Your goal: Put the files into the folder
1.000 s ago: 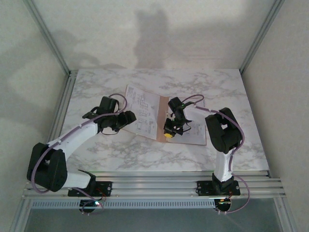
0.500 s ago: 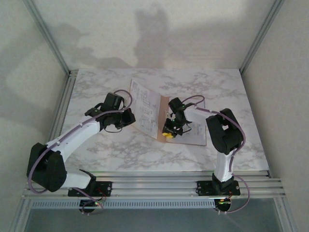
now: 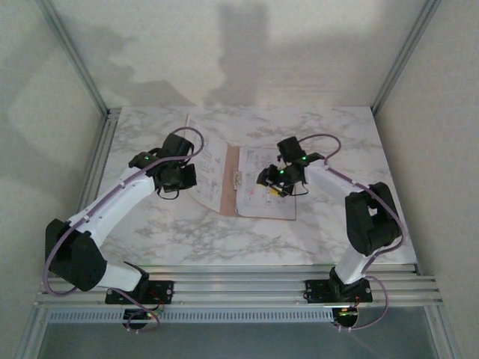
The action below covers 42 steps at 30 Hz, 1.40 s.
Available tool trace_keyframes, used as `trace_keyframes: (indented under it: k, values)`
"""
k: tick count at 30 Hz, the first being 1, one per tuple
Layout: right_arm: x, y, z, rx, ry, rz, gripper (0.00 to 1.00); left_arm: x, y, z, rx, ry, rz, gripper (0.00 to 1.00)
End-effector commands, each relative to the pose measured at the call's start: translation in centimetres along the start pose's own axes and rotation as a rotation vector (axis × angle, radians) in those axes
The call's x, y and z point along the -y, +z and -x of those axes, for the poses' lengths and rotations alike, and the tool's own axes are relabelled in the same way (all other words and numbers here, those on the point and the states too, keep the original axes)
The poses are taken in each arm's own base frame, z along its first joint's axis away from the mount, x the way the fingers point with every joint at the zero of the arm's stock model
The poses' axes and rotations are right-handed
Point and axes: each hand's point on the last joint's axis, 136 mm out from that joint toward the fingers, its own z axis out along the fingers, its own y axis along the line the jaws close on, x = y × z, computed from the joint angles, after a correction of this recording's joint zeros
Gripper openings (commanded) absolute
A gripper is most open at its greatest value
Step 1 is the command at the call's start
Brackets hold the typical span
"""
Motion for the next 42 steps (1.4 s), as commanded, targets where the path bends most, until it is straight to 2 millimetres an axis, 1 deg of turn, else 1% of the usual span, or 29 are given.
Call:
trace_keyframes:
  k: [1,4,6,8,11,15,18,22,23,27,30,33,36,39,41,42]
  values:
    - [5.0,-0.8,0.3,0.038,0.13,-0.122,0.5,-3.4,-1.1,0.1,0.008,0.036,0.189,0.0]
    - [8.3,-1.1,0.0,0.05,0.214,-0.184,0.45,-3.4,-1.7,0.3,0.02,0.045,0.185,0.0]
    - [10.1,-1.1,-0.6,0.043,0.257,-0.242,0.43,-3.1,-1.8,0.5,0.027,0.055,0.176,0.0]
    - [11.8,-0.7,-1.4,0.017,0.298,-0.293,0.38,-2.9,-1.8,0.8,0.032,0.064,0.175,0.0]
    - [12.9,0.6,-2.4,-0.034,0.333,-0.32,0.3,-1.8,-2.0,1.3,0.039,0.079,0.155,0.01]
    - [13.7,1.8,-3.1,-0.075,0.362,-0.339,0.24,0.6,-2.3,1.6,0.049,0.096,0.084,0.03]
    - [14.2,2.3,-3.3,-0.1,0.371,-0.365,0.21,3.0,-2.6,1.5,0.059,0.115,0.013,0.06]
    - [14.6,2.3,-3.5,-0.112,0.37,-0.39,0.2,6.6,-3.3,1.1,0.062,0.159,-0.087,0.11]
    - [14.6,2.3,-3.5,-0.114,0.37,-0.392,0.2,7.6,-3.5,0.9,0.063,0.177,-0.116,0.14]
    - [14.7,2.4,-3.5,-0.119,0.368,-0.398,0.2,12.2,-4.1,-0.4,0.051,0.246,-0.249,0.34]
    - [14.7,2.3,-3.4,-0.117,0.367,-0.403,0.2,16.0,-4.0,-1.7,0.022,0.271,-0.355,0.47]
    - [14.7,1.9,-3.3,-0.104,0.363,-0.412,0.2,19.7,-3.3,-2.8,-0.011,0.279,-0.444,0.56]
    - [14.8,1.1,-3.0,-0.073,0.357,-0.427,0.2,23.4,-3.0,-3.5,-0.033,0.264,-0.541,0.62]
    - [15.0,-0.8,-2.4,-0.007,0.347,-0.465,0.22,26.3,-2.9,-3.5,-0.046,0.228,-0.626,0.69]
    - [15.4,-2.7,-2.2,0.048,0.345,-0.512,0.25,27.3,-3.1,-3.1,-0.037,0.21,-0.651,0.73]
    - [15.6,-3.8,-2.0,0.078,0.341,-0.533,0.27,27.5,-3.1,-2.7,-0.026,0.203,-0.65,0.76]
